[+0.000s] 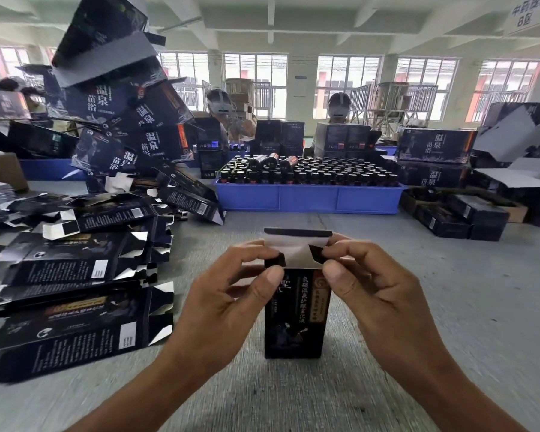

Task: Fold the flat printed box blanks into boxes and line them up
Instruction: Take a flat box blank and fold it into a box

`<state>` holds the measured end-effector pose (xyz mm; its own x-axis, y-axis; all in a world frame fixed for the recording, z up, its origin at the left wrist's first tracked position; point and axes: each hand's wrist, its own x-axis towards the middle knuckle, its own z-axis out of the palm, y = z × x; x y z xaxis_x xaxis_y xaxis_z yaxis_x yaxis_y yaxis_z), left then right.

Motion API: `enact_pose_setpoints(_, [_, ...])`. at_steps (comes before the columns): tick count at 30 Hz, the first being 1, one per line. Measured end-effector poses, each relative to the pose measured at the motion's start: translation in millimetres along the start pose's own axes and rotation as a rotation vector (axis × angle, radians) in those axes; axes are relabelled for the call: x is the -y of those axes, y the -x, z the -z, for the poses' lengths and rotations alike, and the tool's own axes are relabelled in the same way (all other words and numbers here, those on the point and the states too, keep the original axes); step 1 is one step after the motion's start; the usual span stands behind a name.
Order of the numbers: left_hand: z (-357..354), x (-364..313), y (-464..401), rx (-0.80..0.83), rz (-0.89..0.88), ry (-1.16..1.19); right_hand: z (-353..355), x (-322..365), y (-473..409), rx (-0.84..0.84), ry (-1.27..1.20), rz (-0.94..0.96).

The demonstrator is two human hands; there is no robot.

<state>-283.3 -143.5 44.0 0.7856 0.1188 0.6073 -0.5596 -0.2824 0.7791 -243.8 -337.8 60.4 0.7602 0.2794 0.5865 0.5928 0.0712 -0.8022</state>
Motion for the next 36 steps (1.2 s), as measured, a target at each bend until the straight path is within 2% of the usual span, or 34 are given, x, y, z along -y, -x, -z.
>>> enact_pose_setpoints(5, [0.2, -3.4, 0.0, 0.028, -0.025, -0.001, 5.3, 1.5, -5.2, 0.002, -0.141, -0.076])
enact_pose_setpoints(11, [0.0, -3.6, -0.1, 0.056, -0.007, 0.022, 4.5, 7.9, -1.8, 0.06, -0.09, -0.071])
enact_pose_setpoints(17, [-1.2, -5.7, 2.9, 0.01, 0.006, 0.086, 0.6, 8.7, -2.8, -0.042, -0.07, -0.047])
enact_pose_setpoints(26, [-4.2, -2.5, 0.2, -0.055, -0.013, 0.141, 2.1, 3.5, -2.9, -0.022, -0.005, -0.011])
enact_pose_setpoints(32, [0.1, 1.4, 0.1, -0.028, -0.096, -0.087, 4.5, -2.4, -3.6, -0.002, 0.171, 0.066])
enact_pose_setpoints(36, [5.0, 2.4, -2.5, -0.021, -0.237, -0.224, 5.4, -6.0, -5.0, -0.016, 0.219, 0.132])
